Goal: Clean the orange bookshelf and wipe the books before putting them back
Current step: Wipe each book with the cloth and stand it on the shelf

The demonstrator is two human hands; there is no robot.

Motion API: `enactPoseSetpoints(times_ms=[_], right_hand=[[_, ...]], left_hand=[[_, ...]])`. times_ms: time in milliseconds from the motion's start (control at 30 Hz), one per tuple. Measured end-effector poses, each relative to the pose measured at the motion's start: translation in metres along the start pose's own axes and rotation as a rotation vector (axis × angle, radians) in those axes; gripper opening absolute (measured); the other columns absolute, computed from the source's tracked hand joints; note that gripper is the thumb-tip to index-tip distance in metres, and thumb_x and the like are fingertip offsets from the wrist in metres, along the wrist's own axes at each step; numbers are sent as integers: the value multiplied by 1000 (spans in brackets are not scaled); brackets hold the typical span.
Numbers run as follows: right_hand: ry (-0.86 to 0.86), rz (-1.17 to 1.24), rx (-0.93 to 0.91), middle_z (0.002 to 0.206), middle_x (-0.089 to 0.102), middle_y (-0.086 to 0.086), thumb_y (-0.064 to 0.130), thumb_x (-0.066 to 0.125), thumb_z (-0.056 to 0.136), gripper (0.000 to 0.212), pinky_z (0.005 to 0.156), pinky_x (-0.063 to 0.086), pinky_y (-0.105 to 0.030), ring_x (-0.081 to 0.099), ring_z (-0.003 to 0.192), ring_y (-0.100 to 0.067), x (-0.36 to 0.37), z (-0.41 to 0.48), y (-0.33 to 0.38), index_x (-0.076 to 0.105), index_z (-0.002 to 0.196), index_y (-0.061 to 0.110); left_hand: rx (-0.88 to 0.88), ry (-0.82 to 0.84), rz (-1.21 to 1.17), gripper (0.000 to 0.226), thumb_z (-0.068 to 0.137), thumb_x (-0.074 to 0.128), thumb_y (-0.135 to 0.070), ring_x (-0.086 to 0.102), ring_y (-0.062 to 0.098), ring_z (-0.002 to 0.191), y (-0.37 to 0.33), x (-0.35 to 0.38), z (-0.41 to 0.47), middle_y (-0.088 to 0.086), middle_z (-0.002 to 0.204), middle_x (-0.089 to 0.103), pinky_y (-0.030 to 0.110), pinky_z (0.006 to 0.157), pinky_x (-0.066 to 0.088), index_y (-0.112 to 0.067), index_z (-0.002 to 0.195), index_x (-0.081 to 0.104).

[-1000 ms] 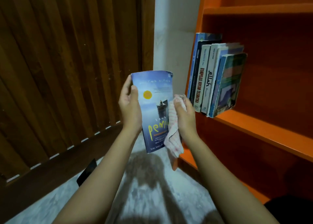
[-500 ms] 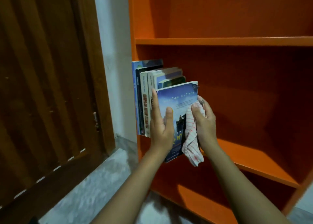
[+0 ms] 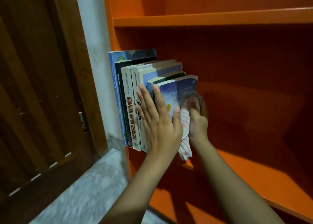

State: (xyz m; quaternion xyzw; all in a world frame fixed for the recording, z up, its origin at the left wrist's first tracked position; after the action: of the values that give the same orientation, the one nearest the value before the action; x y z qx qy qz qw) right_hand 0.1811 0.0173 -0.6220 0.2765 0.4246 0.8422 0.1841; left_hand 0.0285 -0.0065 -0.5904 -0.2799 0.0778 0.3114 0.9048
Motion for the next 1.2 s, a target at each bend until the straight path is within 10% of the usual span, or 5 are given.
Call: enactPoseSetpoints(times_ms=[200, 800, 1000, 1200], right_hand=[[26, 5, 16, 105, 64, 0, 26, 54, 86, 29, 92, 45, -32, 59, 99, -11, 4, 3, -18, 60, 109, 10], [106, -224, 8, 120, 60, 3, 20, 61, 86, 35, 91, 40, -11, 54, 111, -7, -17, -15, -5, 57, 121, 17], [91, -296, -10, 121, 62, -3, 28, 61, 85, 42, 96, 43, -24, 57, 112, -12, -22, -19, 17, 58, 123, 11], [80, -329, -76, 115, 63, -6, 34, 60, 87, 36, 90, 47, -35, 58, 108, -18, -11, -31, 63, 61, 116, 14]], left_hand=[[65, -5, 135, 72, 94, 50, -30, -13, 32, 143, 19, 1, 1, 22, 153, -6, 49, 118, 3, -14, 149, 5], [58, 12, 46, 68, 96, 45, -28, -5, 32, 145, 20, -6, -2, 21, 155, -3, 44, 119, 4, -16, 149, 4], [23, 99, 18, 65, 95, 36, -33, -5, 26, 146, 17, -20, -1, 15, 157, -3, 28, 117, -9, -13, 151, 8], [-10, 223, -91, 59, 100, 38, -29, 3, 16, 146, 12, -56, 8, 4, 158, 10, 34, 119, 11, -12, 150, 13]])
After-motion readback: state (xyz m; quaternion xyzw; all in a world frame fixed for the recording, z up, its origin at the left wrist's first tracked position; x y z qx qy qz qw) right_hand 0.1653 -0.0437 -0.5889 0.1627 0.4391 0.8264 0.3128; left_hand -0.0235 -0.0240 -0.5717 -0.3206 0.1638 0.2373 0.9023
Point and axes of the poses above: each hand's wrist, its own z-axis towards the middle knuckle, its own x-axis out of the palm, y = z × x, the point moved 8 cm from there along z, towards the middle knuckle
